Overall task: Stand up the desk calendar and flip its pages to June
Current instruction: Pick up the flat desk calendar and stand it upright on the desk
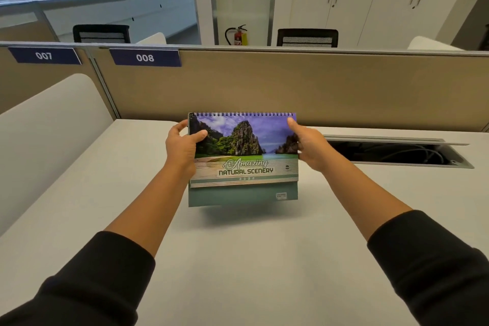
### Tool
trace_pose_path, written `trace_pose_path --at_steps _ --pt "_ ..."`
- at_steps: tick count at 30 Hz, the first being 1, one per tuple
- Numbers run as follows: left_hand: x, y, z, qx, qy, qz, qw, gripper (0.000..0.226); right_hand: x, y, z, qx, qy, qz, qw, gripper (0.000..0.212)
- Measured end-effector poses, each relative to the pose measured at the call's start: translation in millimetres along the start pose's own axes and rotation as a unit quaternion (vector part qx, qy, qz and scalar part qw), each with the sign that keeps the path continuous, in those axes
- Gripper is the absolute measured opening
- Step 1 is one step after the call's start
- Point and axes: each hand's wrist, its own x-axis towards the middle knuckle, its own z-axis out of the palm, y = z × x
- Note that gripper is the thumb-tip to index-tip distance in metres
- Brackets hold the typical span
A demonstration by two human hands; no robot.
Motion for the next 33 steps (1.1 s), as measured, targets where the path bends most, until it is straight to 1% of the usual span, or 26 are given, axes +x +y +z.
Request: trace_pose_path --at_steps 2,4,5,8,11,13,16,17,19,22,26,33 --pt "4.0 0.8 0.5 -0.025 0.019 -0.038 0.999 0.053 -0.4 20.0 -4.9 -0.018 -0.02 0.033 0.999 0.035" --pt "5.8 3.1 2.4 -0.053 0.044 -0.07 0.995 0.053 -0.7 36.2 -5.9 -0.021 -0.001 0.043 0.999 0.028" --pt "6.3 2.9 3.5 -0.055 0.053 -0.074 0.994 0.054 -0.6 40.9 -5.4 -0.017 0.01 0.043 0.999 0.024" --pt "3.0 -0.3 5.8 -0.027 0.056 -0.036 0.997 0.054 -0.4 44.4 -4.3 0.02 0.022 0.039 0.999 0.018" --pt "-3.4 -10.1 3.7 0.018 0.039 0.008 0.999 0.041 1.7 42.5 -4.3 0.067 0.034 0.023 0.997 0.016" --pt "-6.6 -23.2 -0.4 0.043 -0.009 -0.016 0.999 0.039 2.2 40.4 -3.6 0.084 0.034 0.001 0.996 0.016" --pt "-9.3 -43.2 -10.8 0.065 -0.128 -0.105 0.984 0.042 4.3 39.1 -4.0 0.085 0.032 -0.03 0.995 0.017" --pt "-8.8 -46.3 -14.0 0.06 -0.15 -0.123 0.979 0.042 5.7 39.5 -4.0 0.07 0.031 -0.037 0.996 0.018" --pt "-7.0 -50.4 -19.5 0.038 -0.165 -0.143 0.975 0.039 9.8 42.2 -2.4 0.034 0.02 -0.044 0.998 0.022" --pt "-1.8 -54.7 -23.2 0.063 -0.168 -0.124 0.976 0.038 16.2 49.5 3.2 0.022 0.0 -0.035 0.999 0.028" --pt "7.2 -58.4 -23.7 0.093 -0.164 -0.086 0.978 0.038 27.8 60.8 11.0 0.032 0.0 -0.035 0.999 0.035" --pt "30.5 -75.4 -25.9 0.078 -0.155 -0.044 0.984 0.039 55.6 72.2 25.9 0.043 -0.009 -0.047 0.998 0.039"
